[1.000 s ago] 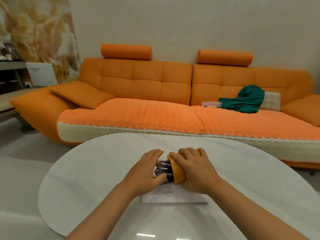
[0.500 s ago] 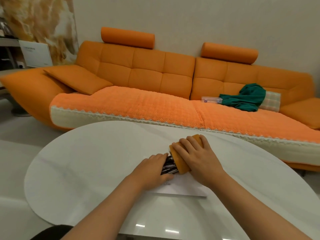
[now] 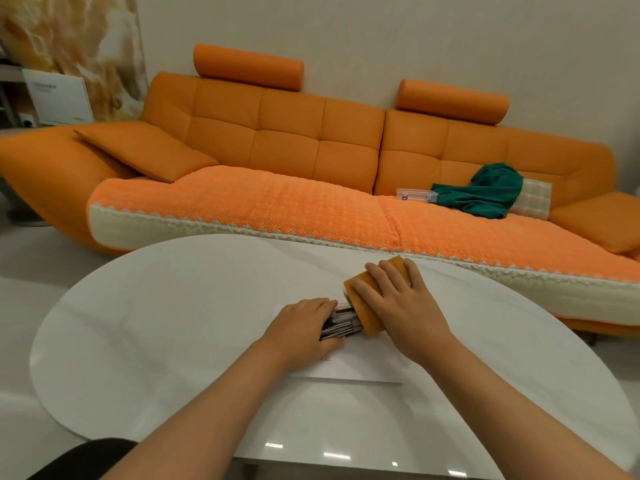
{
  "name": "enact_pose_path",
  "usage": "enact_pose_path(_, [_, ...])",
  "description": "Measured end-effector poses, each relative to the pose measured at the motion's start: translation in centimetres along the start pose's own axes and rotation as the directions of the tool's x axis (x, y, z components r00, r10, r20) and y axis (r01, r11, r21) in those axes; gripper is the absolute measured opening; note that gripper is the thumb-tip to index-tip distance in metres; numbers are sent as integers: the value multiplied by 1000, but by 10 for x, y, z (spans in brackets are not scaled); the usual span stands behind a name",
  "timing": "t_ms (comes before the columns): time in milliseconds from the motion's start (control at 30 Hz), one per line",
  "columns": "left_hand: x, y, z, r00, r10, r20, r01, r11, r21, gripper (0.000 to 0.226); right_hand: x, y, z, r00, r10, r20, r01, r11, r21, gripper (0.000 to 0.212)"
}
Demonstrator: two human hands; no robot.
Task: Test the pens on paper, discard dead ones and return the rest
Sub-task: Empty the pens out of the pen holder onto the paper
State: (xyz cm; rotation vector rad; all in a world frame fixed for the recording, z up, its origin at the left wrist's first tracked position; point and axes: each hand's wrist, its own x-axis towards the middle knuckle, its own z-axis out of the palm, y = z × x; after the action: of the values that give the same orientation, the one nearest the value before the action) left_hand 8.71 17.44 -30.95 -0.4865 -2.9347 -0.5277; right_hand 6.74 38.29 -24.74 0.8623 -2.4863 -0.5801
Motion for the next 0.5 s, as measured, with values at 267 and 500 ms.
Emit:
enact_pose_path(267, [4, 10, 2, 997, -58, 43, 52, 991, 120, 88, -14, 19, -1, 995, 76, 70, -75, 997, -25, 90])
enact_pose_path(500, [15, 39, 15, 994, 65, 89, -73, 993, 95, 74, -27, 26, -2, 995, 95, 42, -94, 995, -45, 93])
